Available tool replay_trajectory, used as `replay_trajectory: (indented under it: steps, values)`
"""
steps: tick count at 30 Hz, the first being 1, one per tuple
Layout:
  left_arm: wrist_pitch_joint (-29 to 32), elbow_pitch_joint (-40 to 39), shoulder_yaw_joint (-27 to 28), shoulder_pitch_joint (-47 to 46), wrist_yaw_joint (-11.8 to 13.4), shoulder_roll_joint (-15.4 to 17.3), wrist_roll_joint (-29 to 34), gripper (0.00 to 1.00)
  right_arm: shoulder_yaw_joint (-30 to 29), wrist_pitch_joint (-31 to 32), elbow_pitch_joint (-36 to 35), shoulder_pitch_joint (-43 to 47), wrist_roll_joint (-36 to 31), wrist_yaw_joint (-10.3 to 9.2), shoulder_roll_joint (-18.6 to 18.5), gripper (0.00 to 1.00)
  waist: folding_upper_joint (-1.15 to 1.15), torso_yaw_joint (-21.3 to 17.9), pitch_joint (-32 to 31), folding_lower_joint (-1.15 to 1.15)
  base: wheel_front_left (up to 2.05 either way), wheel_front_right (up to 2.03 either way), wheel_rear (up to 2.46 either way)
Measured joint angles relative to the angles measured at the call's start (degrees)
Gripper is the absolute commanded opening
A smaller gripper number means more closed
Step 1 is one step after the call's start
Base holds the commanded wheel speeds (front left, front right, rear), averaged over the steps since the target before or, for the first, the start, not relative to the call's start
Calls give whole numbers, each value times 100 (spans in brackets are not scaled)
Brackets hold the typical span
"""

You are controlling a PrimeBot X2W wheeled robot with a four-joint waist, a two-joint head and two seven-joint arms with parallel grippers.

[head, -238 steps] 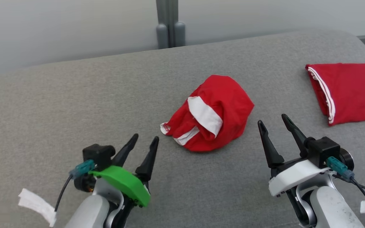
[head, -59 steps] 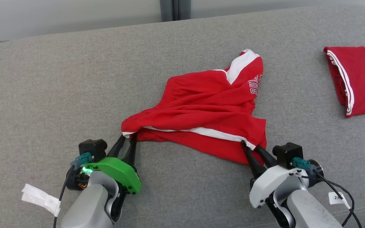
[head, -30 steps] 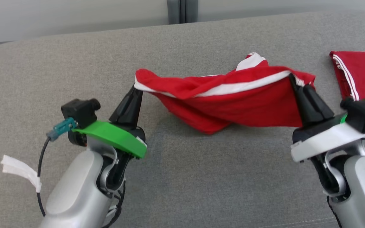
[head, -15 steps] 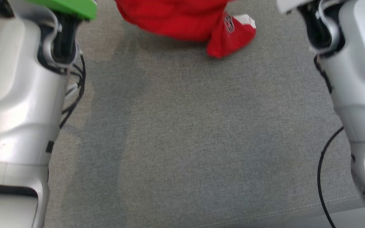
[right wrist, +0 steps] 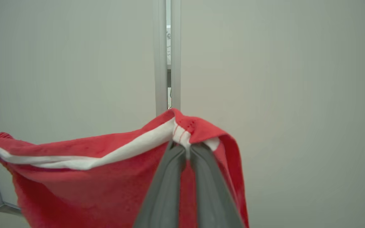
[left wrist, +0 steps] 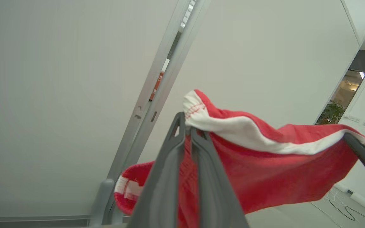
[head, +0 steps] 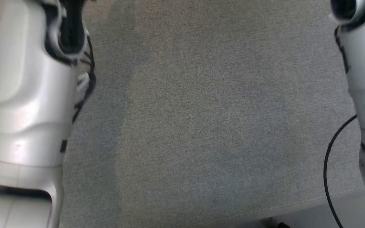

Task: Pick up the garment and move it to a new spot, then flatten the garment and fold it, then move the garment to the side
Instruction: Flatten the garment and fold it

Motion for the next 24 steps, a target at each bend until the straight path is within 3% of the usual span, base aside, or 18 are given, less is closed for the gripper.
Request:
replay_trajectory:
  steps: [7, 12, 17, 24]
  values:
    - [-2, -291, -627, 1914, -1, -120, -18, 0, 821, 0, -48, 1779, 703, 1, -417, 0, 0, 74, -187, 0, 0, 0, 0]
    - [-2, -660, -845, 3216, -1, 45, -8, 0, 1034, 127, -441, 3017, 1066, 0, -887, 0, 0, 134, -523, -1, 0, 0, 0]
    - [-2, -992, -771, 4291, -1, 303, -88, 0, 1045, 868, -1467, 4217, 1363, 1, -1222, 0, 0, 194, -898, -1, 0, 0, 0]
    - [-1, -1322, -760, 5546, 2, 740, -176, 0, 442, 2485, -3080, 6022, 1512, 2, -1519, 0, 0, 278, -1401, -1, 0, 0, 0]
